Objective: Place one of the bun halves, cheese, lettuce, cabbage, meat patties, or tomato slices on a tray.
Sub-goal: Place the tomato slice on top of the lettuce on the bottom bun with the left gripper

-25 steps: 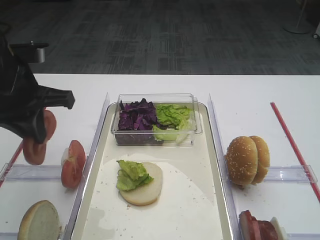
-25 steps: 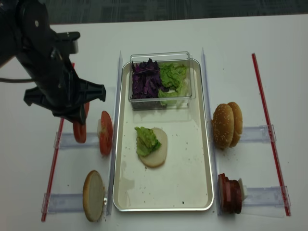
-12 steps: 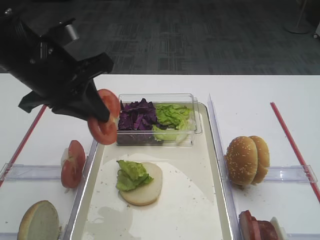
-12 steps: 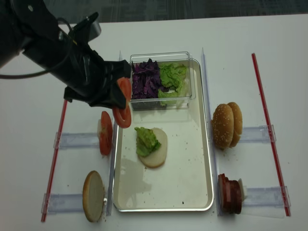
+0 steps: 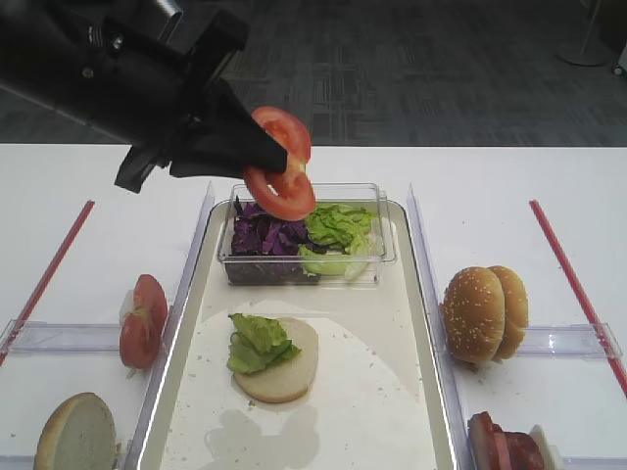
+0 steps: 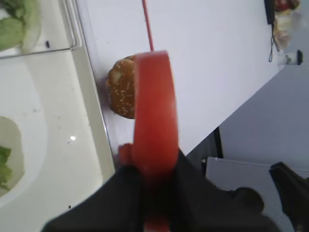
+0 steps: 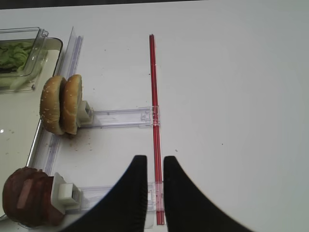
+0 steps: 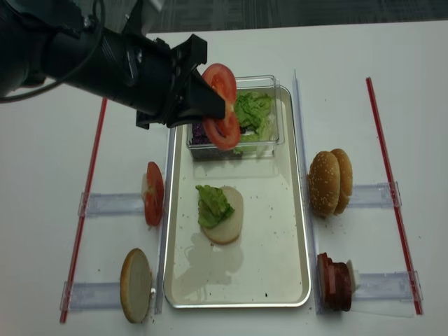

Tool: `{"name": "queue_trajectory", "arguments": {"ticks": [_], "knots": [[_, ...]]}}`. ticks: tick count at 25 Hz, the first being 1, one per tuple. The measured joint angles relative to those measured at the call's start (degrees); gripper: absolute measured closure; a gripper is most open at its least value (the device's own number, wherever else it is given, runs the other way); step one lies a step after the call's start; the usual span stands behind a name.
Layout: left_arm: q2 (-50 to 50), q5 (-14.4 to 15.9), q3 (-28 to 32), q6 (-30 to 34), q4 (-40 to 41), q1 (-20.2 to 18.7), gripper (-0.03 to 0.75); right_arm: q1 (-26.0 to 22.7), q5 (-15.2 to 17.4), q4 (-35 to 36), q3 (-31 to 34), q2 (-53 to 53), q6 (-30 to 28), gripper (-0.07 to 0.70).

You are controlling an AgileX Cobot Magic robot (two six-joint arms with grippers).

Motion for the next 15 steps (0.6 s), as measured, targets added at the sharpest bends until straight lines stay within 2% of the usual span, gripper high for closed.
{"name": "queue_trajectory", "arguments": {"ticks": [4,15], "knots": [[0.0,0.24,0.0,1.78,-3.82,0.0,0.663,0.0,0.0,0.0,0.0,0.0,0.0,0.501],[3.62,1.21,1.61,3.69,-4.19,0.0,0.664,0.0,0.0,0.0,0.0,0.0,0.0,0.501]]}}
